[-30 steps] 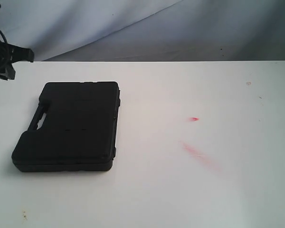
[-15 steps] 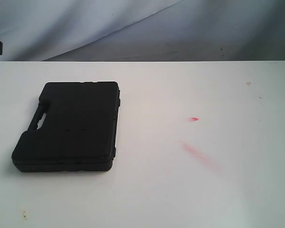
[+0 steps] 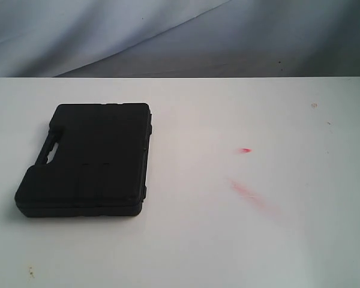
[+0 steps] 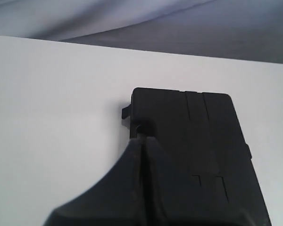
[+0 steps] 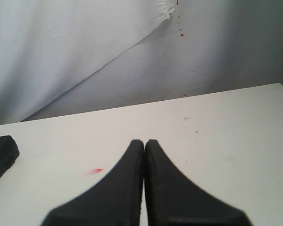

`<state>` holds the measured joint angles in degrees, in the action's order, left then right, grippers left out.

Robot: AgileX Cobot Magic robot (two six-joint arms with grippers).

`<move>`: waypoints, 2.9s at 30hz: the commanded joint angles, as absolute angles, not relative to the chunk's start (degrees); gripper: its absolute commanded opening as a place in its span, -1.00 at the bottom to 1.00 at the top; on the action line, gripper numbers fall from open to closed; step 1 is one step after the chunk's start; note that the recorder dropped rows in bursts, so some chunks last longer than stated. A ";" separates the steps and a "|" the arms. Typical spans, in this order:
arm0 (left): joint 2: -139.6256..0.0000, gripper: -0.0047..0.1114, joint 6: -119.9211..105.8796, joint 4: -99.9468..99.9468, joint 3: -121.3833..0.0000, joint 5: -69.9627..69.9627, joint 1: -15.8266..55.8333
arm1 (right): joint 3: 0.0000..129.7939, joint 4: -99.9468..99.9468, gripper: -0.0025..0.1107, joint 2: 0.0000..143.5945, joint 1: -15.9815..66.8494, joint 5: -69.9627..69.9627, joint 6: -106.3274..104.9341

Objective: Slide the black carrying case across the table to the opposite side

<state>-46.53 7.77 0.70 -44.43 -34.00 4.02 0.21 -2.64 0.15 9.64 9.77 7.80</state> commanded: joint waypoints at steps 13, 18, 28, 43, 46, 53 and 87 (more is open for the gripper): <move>-22.56 -0.91 10.22 -1.58 -25.35 -25.39 3.92 | 0.00 -2.64 -0.96 0.00 9.22 9.71 7.48; -11.71 -0.91 9.84 -5.51 -19.16 -18.76 3.92 | 0.00 -2.64 -0.96 0.00 9.22 9.71 7.48; -1.48 -0.91 10.31 -5.28 -9.68 -17.32 3.92 | 0.00 -2.64 -0.96 0.00 9.22 9.71 7.48; -1.34 -0.91 10.31 -5.17 0.00 -3.70 3.92 | 0.00 -2.64 -0.96 0.00 9.22 9.71 7.48; -1.34 -0.91 10.31 -5.17 0.00 -3.29 3.92 | 0.00 -2.64 -0.96 0.00 9.22 9.71 7.48; -1.34 -0.91 10.31 -5.17 0.00 -3.63 3.92 | 0.00 -2.64 -0.96 0.00 9.22 9.71 7.48; -1.34 -0.91 10.20 -5.17 0.00 -4.36 3.92 | 0.00 -2.64 -0.96 0.00 9.22 9.71 7.48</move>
<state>-1.60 9.90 -5.02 -0.29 -4.20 4.02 0.21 -2.64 0.15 9.64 9.77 7.80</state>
